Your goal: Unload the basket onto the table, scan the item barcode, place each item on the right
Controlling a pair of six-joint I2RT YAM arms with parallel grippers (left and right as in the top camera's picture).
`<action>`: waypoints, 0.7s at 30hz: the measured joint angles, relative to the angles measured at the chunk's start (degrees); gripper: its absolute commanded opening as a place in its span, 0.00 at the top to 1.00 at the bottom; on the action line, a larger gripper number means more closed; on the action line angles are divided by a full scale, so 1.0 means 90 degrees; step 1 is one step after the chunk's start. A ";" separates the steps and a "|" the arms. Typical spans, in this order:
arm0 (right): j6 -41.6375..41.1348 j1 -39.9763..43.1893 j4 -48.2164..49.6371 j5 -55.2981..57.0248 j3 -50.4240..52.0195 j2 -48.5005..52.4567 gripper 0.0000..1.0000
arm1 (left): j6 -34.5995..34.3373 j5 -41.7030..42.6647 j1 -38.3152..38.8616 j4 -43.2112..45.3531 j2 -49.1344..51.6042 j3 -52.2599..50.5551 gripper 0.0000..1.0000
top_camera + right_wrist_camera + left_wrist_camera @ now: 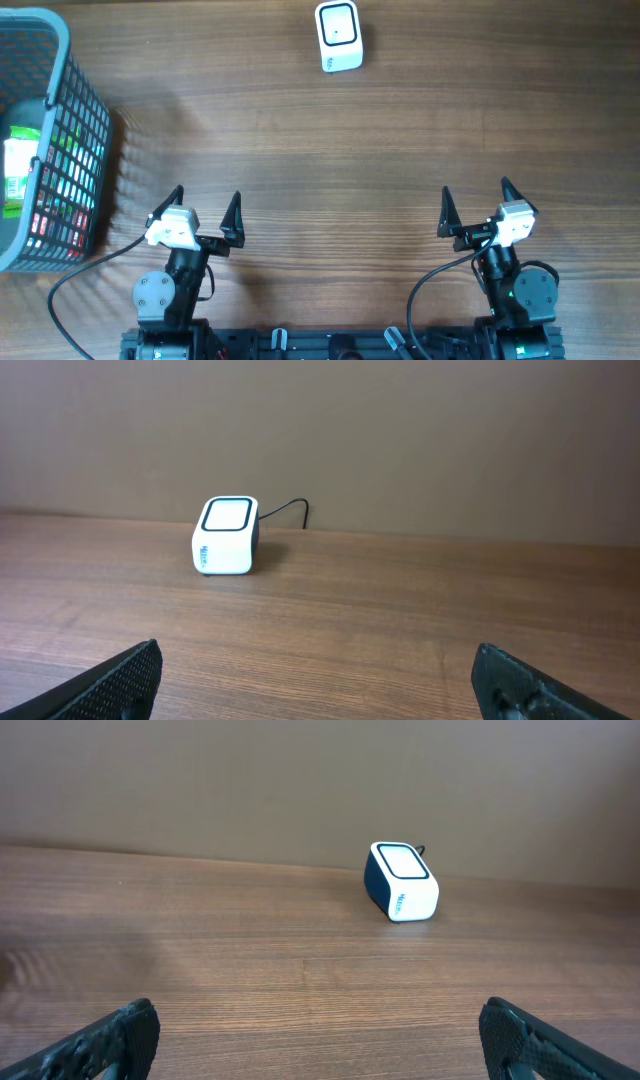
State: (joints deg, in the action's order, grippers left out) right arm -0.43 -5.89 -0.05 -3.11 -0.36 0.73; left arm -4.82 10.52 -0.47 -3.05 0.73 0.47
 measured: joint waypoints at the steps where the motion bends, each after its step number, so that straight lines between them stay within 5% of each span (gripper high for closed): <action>1: 0.0000 0.0000 0.0000 -0.0002 0.0000 0.0000 0.00 | 0.0000 0.0000 0.0000 0.0000 0.0000 0.0000 0.00; 7: 0.0002 0.0000 0.0000 -0.0002 0.0000 0.0000 0.00 | -0.0029 0.0029 0.0000 -0.0112 0.0002 0.0046 0.00; 10: 0.0002 0.0000 0.0000 -0.0002 0.0000 0.0000 0.00 | -0.0219 0.0211 0.0000 -0.1761 0.0092 0.1064 0.00; 16: 0.0000 0.0000 -0.0005 0.0000 0.0000 0.0000 0.00 | -0.0352 0.0823 -0.0002 -0.4949 0.1739 0.5270 0.00; 21: 0.0002 0.0000 -0.0002 0.0000 0.0000 0.0002 0.00 | -0.0136 0.1202 -0.0002 -0.8619 0.5183 1.0251 0.00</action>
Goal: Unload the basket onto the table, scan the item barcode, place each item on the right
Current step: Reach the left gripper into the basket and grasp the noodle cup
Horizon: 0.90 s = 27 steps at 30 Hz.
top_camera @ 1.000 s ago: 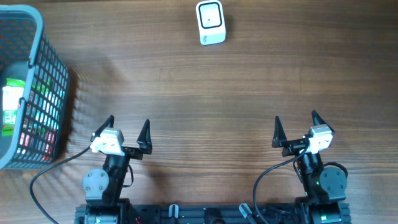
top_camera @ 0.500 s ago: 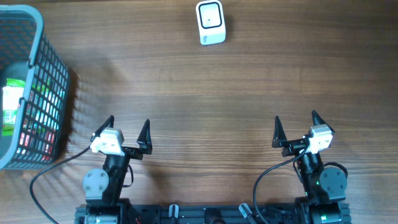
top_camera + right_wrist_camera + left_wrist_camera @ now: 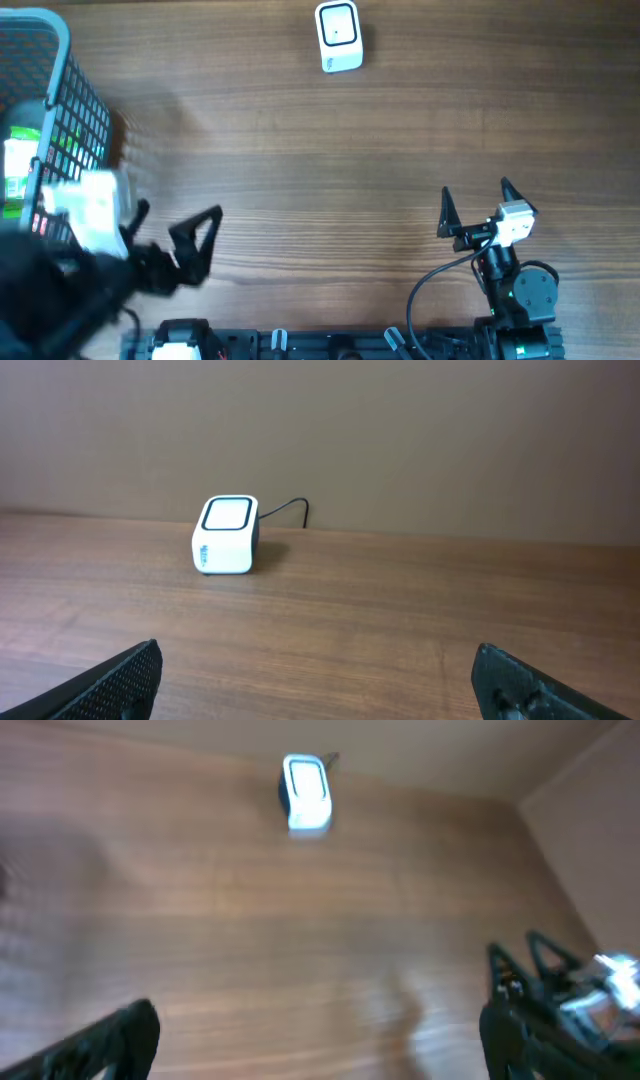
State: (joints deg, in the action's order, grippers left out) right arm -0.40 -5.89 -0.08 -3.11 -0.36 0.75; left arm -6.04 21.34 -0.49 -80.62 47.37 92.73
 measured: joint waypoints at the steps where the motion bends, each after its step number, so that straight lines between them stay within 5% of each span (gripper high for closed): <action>1: 0.0000 0.0000 -0.0015 0.0000 0.0000 0.0002 0.00 | 0.0027 0.0024 -0.0002 -0.0126 0.0549 0.0736 0.00; 5: -0.0002 0.0000 0.0000 0.0000 0.0000 0.0002 0.00 | 0.0311 -0.0282 0.0000 0.0129 0.1620 0.1683 0.00; 9: 0.0000 0.0000 0.0000 0.0000 0.0000 0.0002 0.00 | 0.0204 -0.2195 -0.0095 0.0223 0.2033 0.1700 0.00; 14: 0.0000 0.0000 0.0000 0.0000 0.0000 0.0002 0.00 | -0.0012 -0.3968 -0.1350 0.0690 0.2803 0.1702 0.00; 20: 0.0000 0.0000 0.0002 0.0000 0.0000 0.0002 0.00 | -0.0005 -0.4301 -0.3269 0.1566 0.3682 0.1710 0.00; 27: -0.0002 0.0000 0.0002 0.0000 0.0000 0.0002 0.00 | 0.2086 -0.3417 -0.4653 0.1855 0.5299 0.1727 0.00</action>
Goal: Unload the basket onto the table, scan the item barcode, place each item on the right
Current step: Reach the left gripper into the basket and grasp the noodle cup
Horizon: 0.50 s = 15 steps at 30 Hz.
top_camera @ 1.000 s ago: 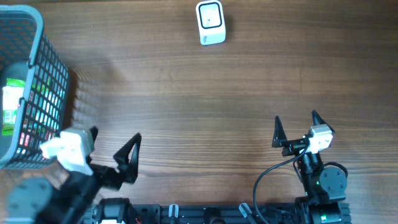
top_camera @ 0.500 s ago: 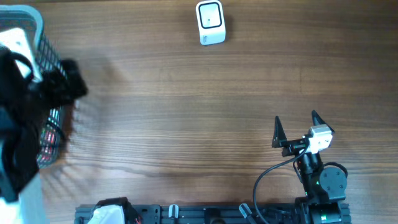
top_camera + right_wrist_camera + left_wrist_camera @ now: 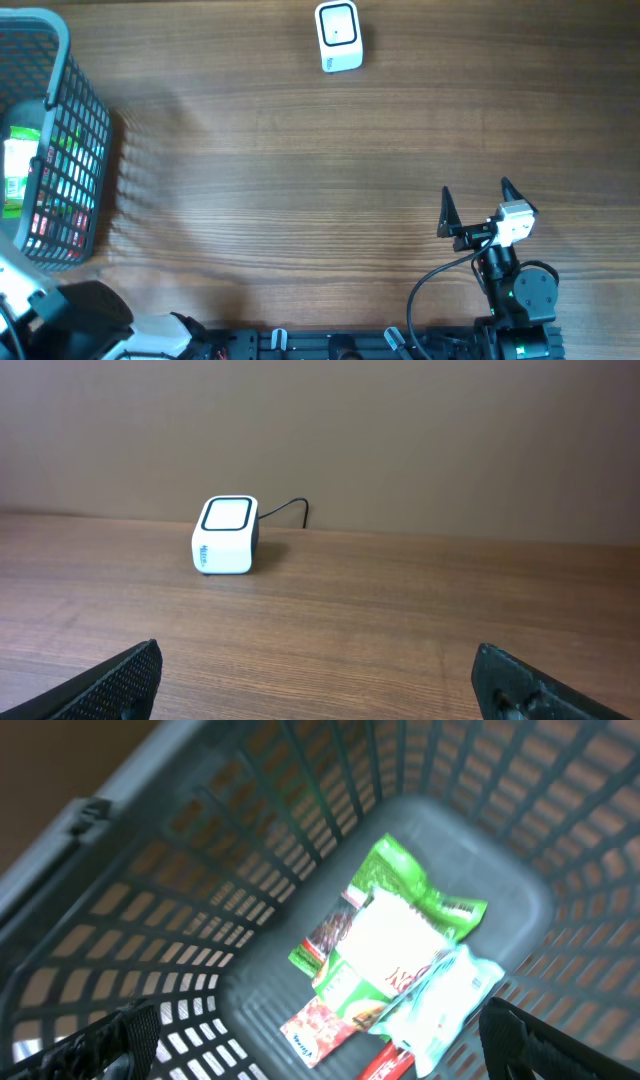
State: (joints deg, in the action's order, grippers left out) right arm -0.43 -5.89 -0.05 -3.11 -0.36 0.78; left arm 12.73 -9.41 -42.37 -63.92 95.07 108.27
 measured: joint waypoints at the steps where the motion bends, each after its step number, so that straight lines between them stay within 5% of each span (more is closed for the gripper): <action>1: 0.0002 0.0000 0.0000 0.0000 0.0000 0.0000 0.00 | 0.0240 0.0175 -0.0119 -0.0015 0.0136 -0.0005 0.00; 15: 0.0002 0.0000 0.0000 0.0000 0.0000 0.0000 0.00 | 0.3045 0.2550 -0.1061 -0.0466 0.1889 -0.0012 0.00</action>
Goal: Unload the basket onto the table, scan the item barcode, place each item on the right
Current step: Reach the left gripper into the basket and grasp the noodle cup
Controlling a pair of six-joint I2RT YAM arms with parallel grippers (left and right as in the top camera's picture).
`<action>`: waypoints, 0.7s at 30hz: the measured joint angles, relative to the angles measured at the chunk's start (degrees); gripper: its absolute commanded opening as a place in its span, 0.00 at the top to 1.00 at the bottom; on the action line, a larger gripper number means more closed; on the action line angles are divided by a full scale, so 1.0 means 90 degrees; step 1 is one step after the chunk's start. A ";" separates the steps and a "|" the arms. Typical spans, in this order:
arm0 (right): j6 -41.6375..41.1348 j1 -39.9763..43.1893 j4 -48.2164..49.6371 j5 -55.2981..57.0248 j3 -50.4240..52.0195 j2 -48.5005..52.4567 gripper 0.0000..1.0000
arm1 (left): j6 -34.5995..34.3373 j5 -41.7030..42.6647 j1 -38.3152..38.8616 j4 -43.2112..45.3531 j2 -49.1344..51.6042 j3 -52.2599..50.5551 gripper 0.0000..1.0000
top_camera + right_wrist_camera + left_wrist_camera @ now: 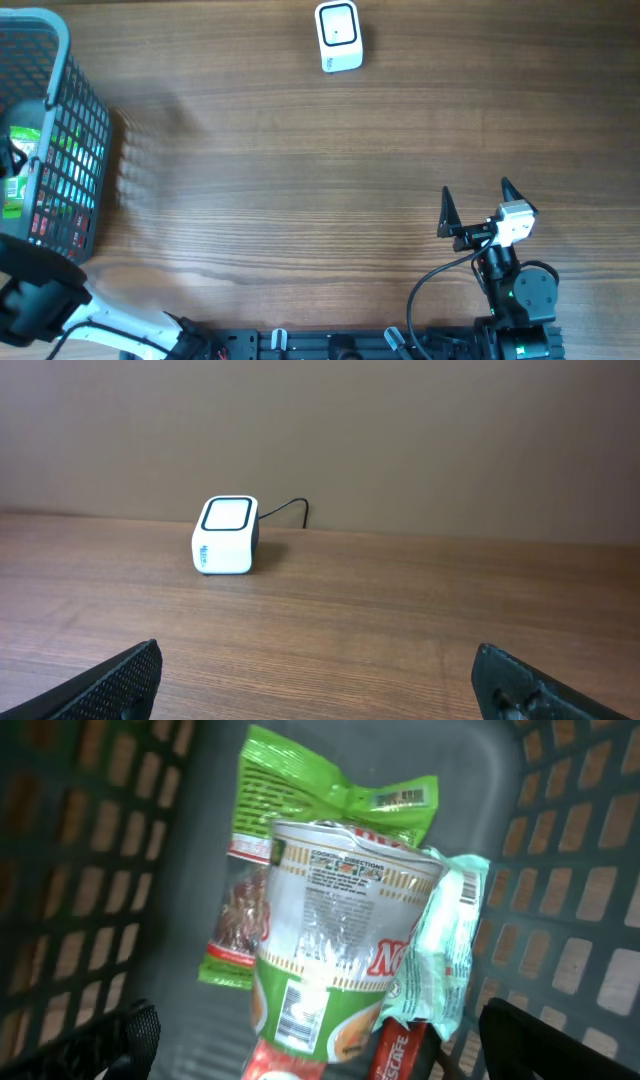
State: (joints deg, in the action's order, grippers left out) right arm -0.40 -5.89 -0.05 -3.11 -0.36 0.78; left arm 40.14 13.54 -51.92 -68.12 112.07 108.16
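A grey mesh basket (62,120) at the table's left edge holds the items. A green noodle cup (335,940) lies on top with its barcode facing up. Under it are a green snack bag (330,790), a pale green packet (445,960) and a red Nescafe sachet (396,1055). My left gripper (320,1045) hangs open just over the cup, inside the basket. The white scanner (338,36) stands at the far middle of the table, also in the right wrist view (227,536). My right gripper (474,208) rests open near the front edge.
The basket's walls (570,870) rise close around the left gripper on all sides. The scanner's cable (285,508) runs off toward the back wall. Bare wooden table (330,170) lies between the basket and the scanner.
My left gripper is lower in the basket, and the noodle cup now fills the left wrist view. The right arm and the scanner are unchanged.
Both grippers first rested open near the front edge, facing the scanner. Then the left arm was out to the left beside the basket. Later it was above the basket looking down at the items, and now it is close over the noodle cup.
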 measured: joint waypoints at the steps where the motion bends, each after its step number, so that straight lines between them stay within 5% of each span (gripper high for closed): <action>1: 0.0000 0.0000 0.0000 0.0000 0.0000 0.0000 0.00 | 0.0155 0.0056 0.0000 0.0002 0.0138 0.0000 0.00; 21: -0.0002 0.0000 0.0000 0.0000 0.0000 0.0000 0.00 | 0.0376 0.0979 0.0000 0.0464 0.1515 -0.0005 0.00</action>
State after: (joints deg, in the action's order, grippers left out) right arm -0.43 -5.89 -0.05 -3.11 -0.36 0.78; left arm 43.53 22.35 -51.92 -63.94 125.71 108.12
